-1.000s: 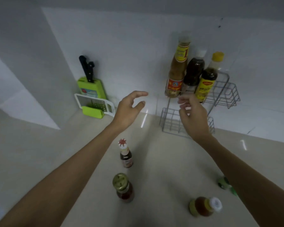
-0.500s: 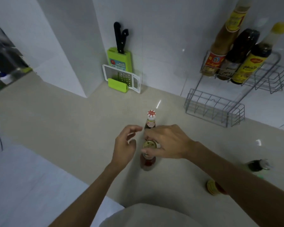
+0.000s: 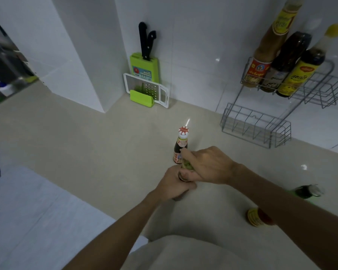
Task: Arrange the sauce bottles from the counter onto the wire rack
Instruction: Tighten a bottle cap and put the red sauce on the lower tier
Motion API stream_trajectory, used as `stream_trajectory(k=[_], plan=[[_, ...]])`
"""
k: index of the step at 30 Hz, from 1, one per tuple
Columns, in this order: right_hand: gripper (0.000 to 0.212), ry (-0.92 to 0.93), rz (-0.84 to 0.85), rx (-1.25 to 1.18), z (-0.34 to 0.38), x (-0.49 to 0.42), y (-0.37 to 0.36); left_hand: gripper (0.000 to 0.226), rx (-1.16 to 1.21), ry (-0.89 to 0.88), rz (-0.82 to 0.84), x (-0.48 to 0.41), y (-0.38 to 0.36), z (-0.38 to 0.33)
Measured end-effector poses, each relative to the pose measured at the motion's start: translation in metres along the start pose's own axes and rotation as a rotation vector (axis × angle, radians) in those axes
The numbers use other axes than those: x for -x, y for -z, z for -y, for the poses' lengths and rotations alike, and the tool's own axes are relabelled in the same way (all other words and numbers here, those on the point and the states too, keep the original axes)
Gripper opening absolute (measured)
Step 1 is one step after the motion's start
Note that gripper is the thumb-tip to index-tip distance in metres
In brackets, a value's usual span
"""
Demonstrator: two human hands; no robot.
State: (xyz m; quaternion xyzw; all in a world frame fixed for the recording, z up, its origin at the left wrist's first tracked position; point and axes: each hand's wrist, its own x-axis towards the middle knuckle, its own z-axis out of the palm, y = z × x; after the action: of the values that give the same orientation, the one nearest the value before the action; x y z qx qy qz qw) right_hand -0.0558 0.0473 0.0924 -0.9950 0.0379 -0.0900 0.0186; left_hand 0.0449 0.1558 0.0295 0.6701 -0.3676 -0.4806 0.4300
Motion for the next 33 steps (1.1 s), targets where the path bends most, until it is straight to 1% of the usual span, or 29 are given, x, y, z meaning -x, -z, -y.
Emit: stream_trajectory(k=[1, 2, 3, 4, 5, 6, 8, 9, 10, 11, 12, 13, 14, 15, 16, 17, 18, 20, 21, 22, 23, 25, 26, 27, 28, 29, 30, 31, 33], plan=[[0.036, 0.034, 0.019, -0.041, -0.005, 0.001, 0.008, 0.023, -0.039, -0.01, 0.125, 0.001, 0.007, -0.01], [0.032, 0.057, 0.017, -0.072, -0.007, 0.001, 0.017, 0.018, -0.062, -0.025, 0.253, 0.001, 0.014, -0.018], [0.028, 0.059, 0.006, -0.104, -0.009, 0.001, 0.025, 0.018, -0.057, -0.042, 0.371, 0.0, 0.019, -0.027], [0.025, 0.038, -0.009, -0.128, -0.011, 0.0, 0.031, 0.019, -0.045, -0.051, 0.426, 0.001, 0.022, -0.034], [0.023, -0.002, -0.033, -0.141, -0.013, -0.001, 0.035, 0.02, -0.04, -0.049, 0.387, 0.002, 0.021, -0.04], [0.023, -0.073, -0.04, -0.114, -0.013, -0.003, 0.037, 0.021, -0.052, -0.027, 0.258, 0.002, 0.015, -0.043], [0.028, -0.244, -0.058, 0.066, -0.007, -0.005, 0.038, 0.02, -0.146, 0.047, -0.154, -0.002, -0.002, -0.039], [0.038, -0.3, -0.085, 0.162, -0.003, -0.006, 0.036, 0.018, -0.198, 0.068, -0.288, -0.002, -0.009, -0.037], [0.043, -0.358, -0.078, 0.182, 0.001, -0.009, 0.037, 0.017, -0.21, 0.056, -0.326, -0.003, -0.013, -0.036], [0.038, -0.381, -0.038, 0.128, 0.003, -0.011, 0.041, 0.015, -0.173, 0.03, -0.267, -0.004, -0.011, -0.038], [0.032, -0.355, 0.033, 0.054, 0.0, -0.01, 0.047, 0.015, -0.108, 0.004, -0.12, -0.005, -0.005, -0.041], [0.031, -0.25, 0.061, 0.027, -0.005, -0.008, 0.053, 0.016, -0.048, -0.023, 0.078, -0.004, 0.003, -0.047], [0.033, -0.103, 0.042, 0.053, -0.012, -0.006, 0.059, 0.018, 0.003, -0.05, 0.257, -0.002, 0.009, -0.054], [0.033, -0.003, 0.046, 0.095, -0.017, -0.005, 0.068, 0.018, 0.028, -0.073, 0.36, -0.001, 0.013, -0.06], [0.032, 0.028, 0.024, 0.112, -0.024, -0.003, 0.072, 0.018, 0.011, -0.083, 0.363, -0.001, 0.013, -0.065], [0.032, -0.023, 0.025, 0.105, -0.026, -0.001, 0.075, 0.017, -0.021, -0.083, 0.283, -0.002, 0.009, -0.069], [0.031, -0.123, 0.016, 0.095, -0.027, -0.002, 0.073, 0.016, -0.07, -0.076, 0.138, -0.005, 0.004, -0.071], [0.026, -0.423, 0.009, 0.038, -0.023, -0.005, 0.066, 0.014, -0.165, -0.056, -0.14, -0.009, -0.009, -0.073], [0.021, -0.51, 0.018, 0.025, -0.023, -0.007, 0.061, 0.016, -0.197, -0.053, -0.218, -0.01, -0.017, -0.074], [0.017, -0.544, 0.022, -0.021, -0.022, -0.008, 0.059, 0.016, -0.214, -0.053, -0.255, -0.01, -0.024, -0.074], [0.018, -0.549, 0.059, -0.099, -0.023, -0.007, 0.06, 0.016, -0.209, -0.055, -0.268, -0.011, -0.031, -0.073], [0.031, -0.621, 0.097, -0.401, -0.03, -0.002, 0.065, 0.017, -0.174, -0.085, -0.237, -0.013, -0.038, -0.075], [0.035, -0.668, 0.071, -0.534, -0.035, 0.002, 0.068, 0.017, -0.157, -0.11, -0.18, -0.016, -0.038, -0.077], [0.036, -0.704, 0.034, -0.6, -0.04, 0.005, 0.073, 0.018, -0.127, -0.134, -0.095, -0.02, -0.037, -0.079], [0.034, -0.729, -0.011, -0.609, -0.046, 0.008, 0.079, 0.028, -0.081, -0.151, -0.004, -0.025, -0.035, -0.079], [0.033, -0.756, -0.052, -0.601, -0.053, 0.011, 0.087, 0.044, -0.027, -0.154, 0.073, -0.03, -0.032, -0.079], [0.031, -0.774, -0.102, -0.593, -0.061, 0.015, 0.095, 0.059, -0.004, -0.142, 0.118, -0.034, -0.029, -0.077], [0.031, -0.805, -0.149, -0.616, -0.07, 0.018, 0.105, 0.069, -0.016, -0.128, 0.14, -0.038, -0.028, -0.075], [0.03, -0.869, -0.251, -0.715, -0.086, 0.026, 0.122, 0.077, -0.082, -0.113, 0.157, -0.045, -0.031, -0.075]])
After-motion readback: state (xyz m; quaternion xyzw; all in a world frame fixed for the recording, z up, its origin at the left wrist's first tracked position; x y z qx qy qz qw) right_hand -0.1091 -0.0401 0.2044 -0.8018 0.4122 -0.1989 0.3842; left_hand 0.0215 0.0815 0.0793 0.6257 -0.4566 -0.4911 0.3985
